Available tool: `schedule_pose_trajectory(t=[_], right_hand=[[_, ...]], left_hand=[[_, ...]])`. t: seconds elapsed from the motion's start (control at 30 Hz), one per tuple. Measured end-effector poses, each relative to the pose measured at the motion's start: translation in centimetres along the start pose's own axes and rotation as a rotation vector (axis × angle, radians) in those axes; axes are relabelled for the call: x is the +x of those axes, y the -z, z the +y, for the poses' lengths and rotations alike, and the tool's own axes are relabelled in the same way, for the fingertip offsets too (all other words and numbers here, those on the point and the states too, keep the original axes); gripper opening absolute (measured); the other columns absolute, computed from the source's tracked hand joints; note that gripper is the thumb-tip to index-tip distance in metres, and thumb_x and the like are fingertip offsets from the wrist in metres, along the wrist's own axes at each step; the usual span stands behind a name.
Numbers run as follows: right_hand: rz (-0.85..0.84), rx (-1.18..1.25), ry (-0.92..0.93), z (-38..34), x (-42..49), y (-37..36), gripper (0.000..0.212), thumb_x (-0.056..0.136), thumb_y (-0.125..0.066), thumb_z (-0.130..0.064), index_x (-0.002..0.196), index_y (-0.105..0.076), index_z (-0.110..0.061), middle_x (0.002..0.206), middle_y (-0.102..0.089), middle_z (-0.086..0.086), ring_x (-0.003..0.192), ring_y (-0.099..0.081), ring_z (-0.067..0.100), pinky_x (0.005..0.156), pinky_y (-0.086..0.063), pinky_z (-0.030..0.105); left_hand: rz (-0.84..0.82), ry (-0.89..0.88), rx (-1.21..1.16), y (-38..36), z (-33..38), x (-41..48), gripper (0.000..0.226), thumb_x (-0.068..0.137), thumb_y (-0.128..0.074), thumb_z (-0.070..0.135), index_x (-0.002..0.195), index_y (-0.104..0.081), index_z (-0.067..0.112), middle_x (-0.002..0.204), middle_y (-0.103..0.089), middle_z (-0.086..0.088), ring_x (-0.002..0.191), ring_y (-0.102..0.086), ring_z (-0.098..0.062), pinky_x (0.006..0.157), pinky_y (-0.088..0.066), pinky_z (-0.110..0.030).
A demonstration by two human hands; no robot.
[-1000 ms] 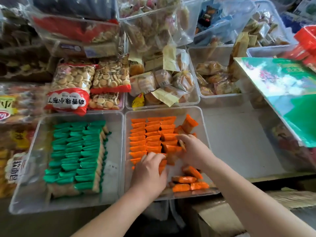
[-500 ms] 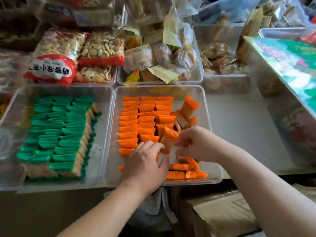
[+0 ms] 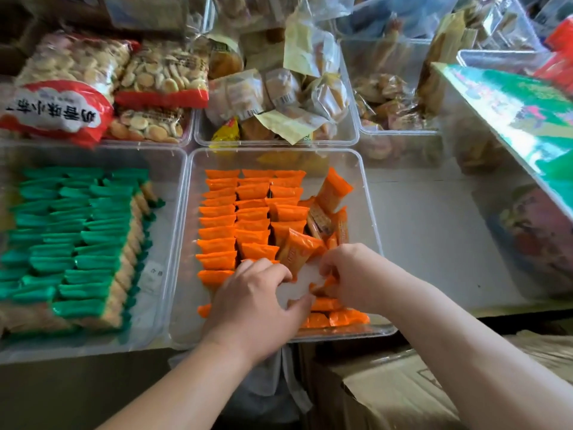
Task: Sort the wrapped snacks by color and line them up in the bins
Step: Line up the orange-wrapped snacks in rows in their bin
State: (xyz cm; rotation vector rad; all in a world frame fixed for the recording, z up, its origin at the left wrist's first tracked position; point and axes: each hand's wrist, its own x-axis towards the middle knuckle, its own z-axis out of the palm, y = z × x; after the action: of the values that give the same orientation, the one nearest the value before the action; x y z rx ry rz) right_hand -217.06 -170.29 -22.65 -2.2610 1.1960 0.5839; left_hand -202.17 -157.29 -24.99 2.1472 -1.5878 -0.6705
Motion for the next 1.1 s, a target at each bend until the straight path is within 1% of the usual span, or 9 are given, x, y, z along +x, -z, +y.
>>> schedule_pose_trajectory(t=[0.2, 0.27, 0.33, 0.43, 0.53, 0.7, 0.83, 1.0, 1.1], right_hand=[[0.2, 0.053, 0.076, -0.8, -0.8, 0.8, 0.034, 0.09, -0.062, -0.022, 0.12, -0.066, -0.036, 0.11, -0.068, -0.006, 0.101, -0.064, 0.021, 0.081, -0.059, 0.038], [0.222, 0.022, 0.092, -1.2, -0.5, 2.0, 0.037, 0.091, -0.059, -0.018, 0.126, -0.065, -0.029, 0.116, -0.067, -0.001, 0.106, -0.064, 0.026, 0.086, -0.057, 0.039], [0.207, -0.04, 0.061, -1.7, 0.6, 3.4, 0.035, 0.09, -0.058, -0.012, 0.123, -0.065, -0.022, 0.115, -0.066, 0.003, 0.099, -0.063, 0.028, 0.082, -0.056, 0.037], [0.176, -0.034, 0.052, -2.0, 2.5, 3.7, 0.04, 0.087, -0.057, -0.009, 0.125, -0.066, -0.022, 0.117, -0.067, 0.003, 0.098, -0.065, 0.028, 0.082, -0.059, 0.036], [0.163, 0.146, 0.115, -1.3, 3.5, 2.4, 0.045, 0.09, -0.061, -0.011, 0.131, -0.065, -0.03, 0.12, -0.067, -0.005, 0.106, -0.065, 0.021, 0.083, -0.055, 0.027], [0.193, 0.405, 0.174, 0.1, 4.1, 2.1, 0.035, 0.093, -0.07, -0.015, 0.119, -0.07, -0.038, 0.105, -0.058, -0.024, 0.09, -0.057, -0.003, 0.072, -0.042, 0.006], [0.189, 0.488, 0.228, 0.0, 4.5, 2.0, 0.036, 0.094, -0.065, -0.006, 0.11, -0.073, -0.037, 0.104, -0.065, -0.017, 0.095, -0.065, 0.006, 0.08, -0.059, 0.022], [0.209, 0.444, 0.191, 0.5, 5.3, 1.8, 0.03, 0.094, -0.063, -0.005, 0.105, -0.074, -0.032, 0.1, -0.066, -0.007, 0.086, -0.065, 0.013, 0.077, -0.059, 0.03], [0.229, 0.442, 0.21, 0.2, 5.2, 1.5, 0.025, 0.094, -0.061, -0.011, 0.107, -0.072, -0.029, 0.1, -0.067, -0.006, 0.08, -0.064, 0.013, 0.075, -0.06, 0.033]], left_hand=[[-0.015, 0.026, 0.035, 0.1, 0.4, -0.2, 0.051, 0.078, -0.059, 0.078, 0.102, -0.069, 0.035, 0.1, -0.06, 0.021, 0.104, -0.049, -0.004, 0.086, -0.05, -0.031], [0.007, 0.022, 0.033, 0.1, 0.4, -0.3, 0.055, 0.075, -0.055, 0.082, 0.1, -0.069, 0.034, 0.098, -0.058, 0.022, 0.104, -0.049, -0.003, 0.087, -0.049, -0.028], [0.026, 0.026, 0.013, 0.0, 0.3, -0.4, 0.055, 0.075, -0.054, 0.083, 0.1, -0.069, 0.036, 0.097, -0.058, 0.024, 0.105, -0.049, -0.001, 0.089, -0.048, -0.026], [0.036, 0.015, -0.013, 0.4, 0.3, -0.3, 0.049, 0.079, -0.057, 0.078, 0.098, -0.069, 0.034, 0.098, -0.059, 0.022, 0.105, -0.049, -0.001, 0.089, -0.048, -0.025], [0.023, 0.017, -0.011, 0.6, 0.2, -0.1, 0.048, 0.081, -0.057, 0.076, 0.097, -0.068, 0.032, 0.099, -0.059, 0.019, 0.104, -0.047, -0.002, 0.087, -0.049, -0.028], [-0.013, 0.036, -0.017, 0.7, 0.0, 0.1, 0.048, 0.077, -0.064, 0.076, 0.102, -0.07, 0.036, 0.101, -0.059, 0.021, 0.105, -0.046, -0.002, 0.089, -0.049, -0.03], [-0.069, 0.044, 0.02, 0.8, 0.2, 0.1, 0.049, 0.076, -0.068, 0.077, 0.108, -0.07, 0.04, 0.104, -0.058, 0.025, 0.11, -0.043, -0.001, 0.096, -0.046, -0.028], [-0.172, -0.07, 0.273, 0.3, 0.8, 1.6, 0.056, 0.079, -0.062, 0.079, 0.121, -0.07, 0.042, 0.109, -0.059, 0.021, 0.115, -0.038, -0.01, 0.105, -0.035, -0.035], [-0.214, -0.126, 0.31, -0.5, 1.0, 2.3, 0.046, 0.087, -0.06, 0.072, 0.123, -0.069, 0.046, 0.115, -0.058, 0.023, 0.117, -0.036, -0.013, 0.1, -0.03, -0.036]])
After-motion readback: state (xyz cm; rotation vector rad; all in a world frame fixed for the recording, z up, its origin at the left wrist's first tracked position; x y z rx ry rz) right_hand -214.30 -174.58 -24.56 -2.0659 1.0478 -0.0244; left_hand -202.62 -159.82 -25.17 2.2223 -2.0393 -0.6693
